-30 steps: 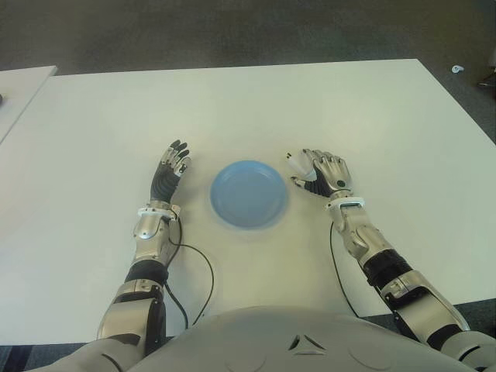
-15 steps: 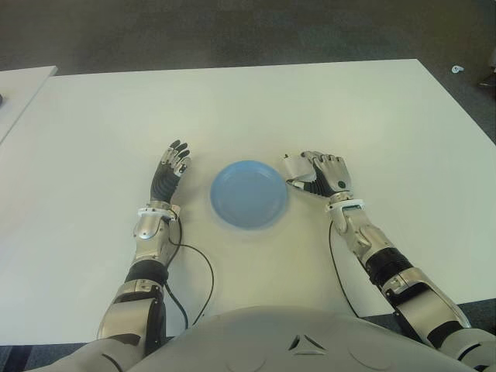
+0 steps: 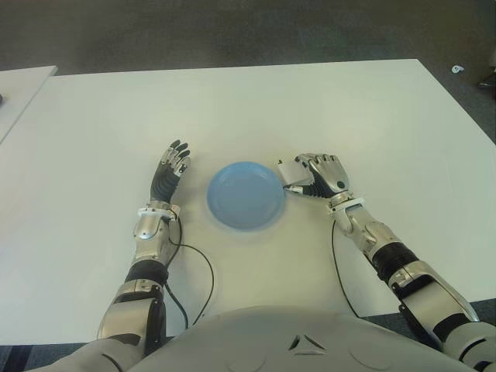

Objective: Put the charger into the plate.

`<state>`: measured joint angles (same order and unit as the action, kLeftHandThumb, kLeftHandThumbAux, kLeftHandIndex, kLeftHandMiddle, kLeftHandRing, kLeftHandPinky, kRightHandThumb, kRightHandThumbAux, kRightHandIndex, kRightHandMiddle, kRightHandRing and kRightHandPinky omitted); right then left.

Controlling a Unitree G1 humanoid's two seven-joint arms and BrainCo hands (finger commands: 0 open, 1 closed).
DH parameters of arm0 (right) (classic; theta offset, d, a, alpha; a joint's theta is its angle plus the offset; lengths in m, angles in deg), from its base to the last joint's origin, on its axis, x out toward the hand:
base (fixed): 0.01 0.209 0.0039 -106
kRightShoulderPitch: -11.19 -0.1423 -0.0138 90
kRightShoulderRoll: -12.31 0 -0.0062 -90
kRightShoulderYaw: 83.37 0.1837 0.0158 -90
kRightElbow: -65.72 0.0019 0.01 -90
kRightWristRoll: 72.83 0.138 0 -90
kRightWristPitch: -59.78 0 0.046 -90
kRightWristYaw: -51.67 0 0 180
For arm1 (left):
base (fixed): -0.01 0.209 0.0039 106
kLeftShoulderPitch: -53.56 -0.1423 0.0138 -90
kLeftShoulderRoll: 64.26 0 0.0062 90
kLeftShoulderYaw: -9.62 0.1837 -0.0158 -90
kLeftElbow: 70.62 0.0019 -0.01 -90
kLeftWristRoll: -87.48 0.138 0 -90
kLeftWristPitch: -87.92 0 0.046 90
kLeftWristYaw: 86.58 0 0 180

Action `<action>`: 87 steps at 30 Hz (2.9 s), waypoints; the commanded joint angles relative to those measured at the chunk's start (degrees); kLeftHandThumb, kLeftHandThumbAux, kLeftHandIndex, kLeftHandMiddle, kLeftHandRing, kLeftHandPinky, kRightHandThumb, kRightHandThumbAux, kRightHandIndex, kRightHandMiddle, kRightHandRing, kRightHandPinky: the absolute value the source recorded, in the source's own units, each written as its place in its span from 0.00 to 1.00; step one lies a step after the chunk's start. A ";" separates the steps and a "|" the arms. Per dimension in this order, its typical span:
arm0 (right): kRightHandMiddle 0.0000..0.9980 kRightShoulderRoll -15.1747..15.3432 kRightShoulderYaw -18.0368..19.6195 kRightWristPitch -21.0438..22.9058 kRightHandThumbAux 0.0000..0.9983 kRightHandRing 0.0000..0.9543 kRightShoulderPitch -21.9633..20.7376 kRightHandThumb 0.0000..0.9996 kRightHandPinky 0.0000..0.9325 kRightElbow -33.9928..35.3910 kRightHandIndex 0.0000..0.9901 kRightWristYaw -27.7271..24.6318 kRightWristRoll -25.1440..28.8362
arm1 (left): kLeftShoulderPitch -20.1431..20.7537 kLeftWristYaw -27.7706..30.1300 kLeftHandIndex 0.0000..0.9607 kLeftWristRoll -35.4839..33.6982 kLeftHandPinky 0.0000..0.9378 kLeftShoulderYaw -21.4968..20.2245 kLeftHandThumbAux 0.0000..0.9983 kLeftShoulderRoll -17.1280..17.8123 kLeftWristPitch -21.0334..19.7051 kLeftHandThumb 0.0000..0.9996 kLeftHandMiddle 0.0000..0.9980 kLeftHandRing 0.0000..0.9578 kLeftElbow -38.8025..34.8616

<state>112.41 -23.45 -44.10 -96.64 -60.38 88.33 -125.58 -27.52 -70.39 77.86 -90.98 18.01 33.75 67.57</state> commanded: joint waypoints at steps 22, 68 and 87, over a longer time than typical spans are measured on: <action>0.53 2.62 -0.80 -2.76 0.33 0.58 1.30 0.47 0.64 -3.40 0.32 -1.20 0.47 | -5.88 1.35 0.05 -0.02 0.17 -0.29 0.50 -0.86 -3.55 0.00 0.14 0.15 4.94; 0.51 6.64 0.70 -3.70 0.37 0.58 -0.28 0.43 0.67 -2.44 0.26 -2.03 0.62 | -5.68 2.06 0.08 -0.68 0.19 -0.46 0.51 -0.76 -3.97 0.00 0.16 0.16 5.40; 0.53 10.54 3.68 -3.34 0.39 0.59 0.68 0.38 0.66 1.99 0.25 -3.77 0.87 | -5.74 2.73 0.07 -0.97 0.19 -0.75 0.51 -0.62 -4.23 0.00 0.16 0.16 5.58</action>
<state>122.14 -20.04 -47.57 -96.99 -59.18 85.43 -124.45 -27.56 -68.41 77.08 -91.56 18.46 33.77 67.74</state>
